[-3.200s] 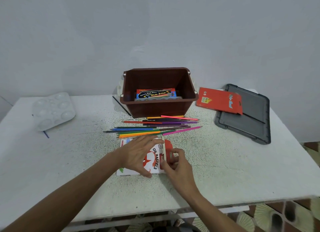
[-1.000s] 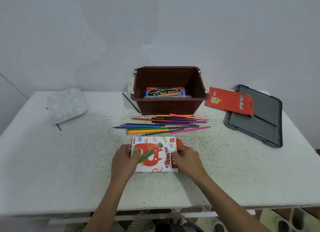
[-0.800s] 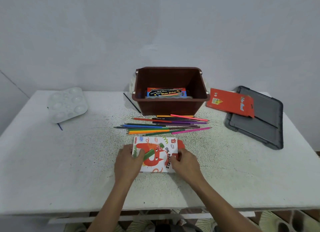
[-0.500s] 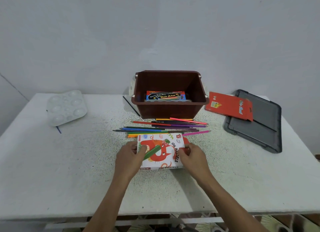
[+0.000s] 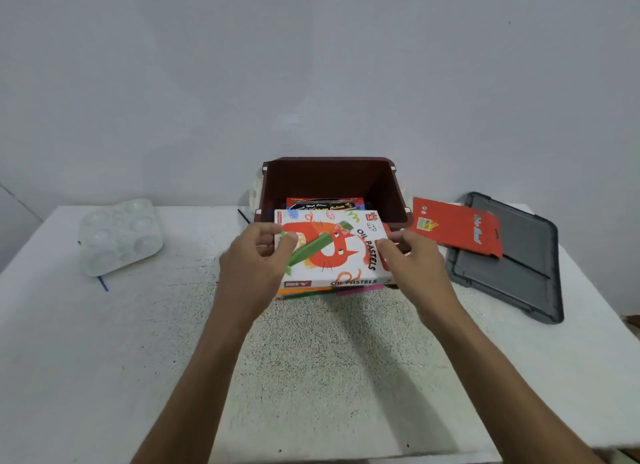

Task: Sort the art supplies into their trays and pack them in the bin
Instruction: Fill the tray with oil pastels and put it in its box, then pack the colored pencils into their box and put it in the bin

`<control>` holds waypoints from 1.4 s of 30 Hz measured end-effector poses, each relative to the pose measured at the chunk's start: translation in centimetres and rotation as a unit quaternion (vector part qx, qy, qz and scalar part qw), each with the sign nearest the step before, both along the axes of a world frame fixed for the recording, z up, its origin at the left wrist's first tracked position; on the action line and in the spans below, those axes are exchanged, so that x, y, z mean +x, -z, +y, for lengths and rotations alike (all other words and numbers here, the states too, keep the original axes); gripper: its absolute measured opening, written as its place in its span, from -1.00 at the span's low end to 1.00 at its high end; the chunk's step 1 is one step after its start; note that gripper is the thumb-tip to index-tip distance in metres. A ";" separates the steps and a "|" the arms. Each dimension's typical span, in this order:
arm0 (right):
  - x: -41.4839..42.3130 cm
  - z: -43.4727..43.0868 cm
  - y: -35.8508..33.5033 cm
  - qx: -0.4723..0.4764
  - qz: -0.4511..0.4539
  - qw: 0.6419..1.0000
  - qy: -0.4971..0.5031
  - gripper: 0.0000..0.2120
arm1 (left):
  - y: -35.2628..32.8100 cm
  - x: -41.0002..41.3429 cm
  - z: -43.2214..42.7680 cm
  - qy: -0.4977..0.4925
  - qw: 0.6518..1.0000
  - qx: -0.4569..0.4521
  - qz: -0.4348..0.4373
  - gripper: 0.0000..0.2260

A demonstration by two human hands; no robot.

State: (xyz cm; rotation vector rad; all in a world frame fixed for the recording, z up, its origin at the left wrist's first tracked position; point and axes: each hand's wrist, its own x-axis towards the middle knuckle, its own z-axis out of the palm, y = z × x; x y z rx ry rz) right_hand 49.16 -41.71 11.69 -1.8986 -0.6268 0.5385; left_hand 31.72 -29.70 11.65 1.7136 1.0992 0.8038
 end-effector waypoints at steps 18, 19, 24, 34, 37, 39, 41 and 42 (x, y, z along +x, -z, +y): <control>9.6 12.1 1.0 -0.127 -0.051 0.990 -0.045 -0.67 | 1.4 10.5 11.6 0.063 0.989 0.020 0.135 -0.76; 10.0 12.7 1.5 -0.155 -0.063 0.984 -0.061 -0.66 | 1.9 10.9 12.3 0.069 0.987 0.018 0.141 -0.78; 11.3 14.9 3.9 -0.227 -0.091 0.964 -0.101 -0.70 | 4.0 12.9 14.4 0.109 0.971 -0.010 0.210 -0.77; 11.8 16.2 6.2 -0.240 -0.154 0.950 -0.124 -0.71 | 6.4 14.4 15.7 0.168 0.942 -0.041 0.288 -0.71; 11.9 16.0 6.5 -0.242 -0.167 0.947 -0.130 -0.66 | 6.3 14.6 15.6 0.171 0.944 -0.046 0.279 -0.71; 11.9 16.0 6.5 -0.239 -0.171 0.948 -0.122 -0.69 | 6.2 14.5 15.6 0.175 0.941 -0.038 0.287 -0.71; 11.5 15.8 6.1 -0.239 -0.192 0.947 -0.100 -0.73 | 6.1 14.3 15.3 0.178 0.935 -0.011 0.307 -0.67; 11.2 15.8 5.9 -0.232 -0.213 0.946 -0.082 -0.75 | 6.1 14.3 15.1 0.175 0.927 0.025 0.330 -0.64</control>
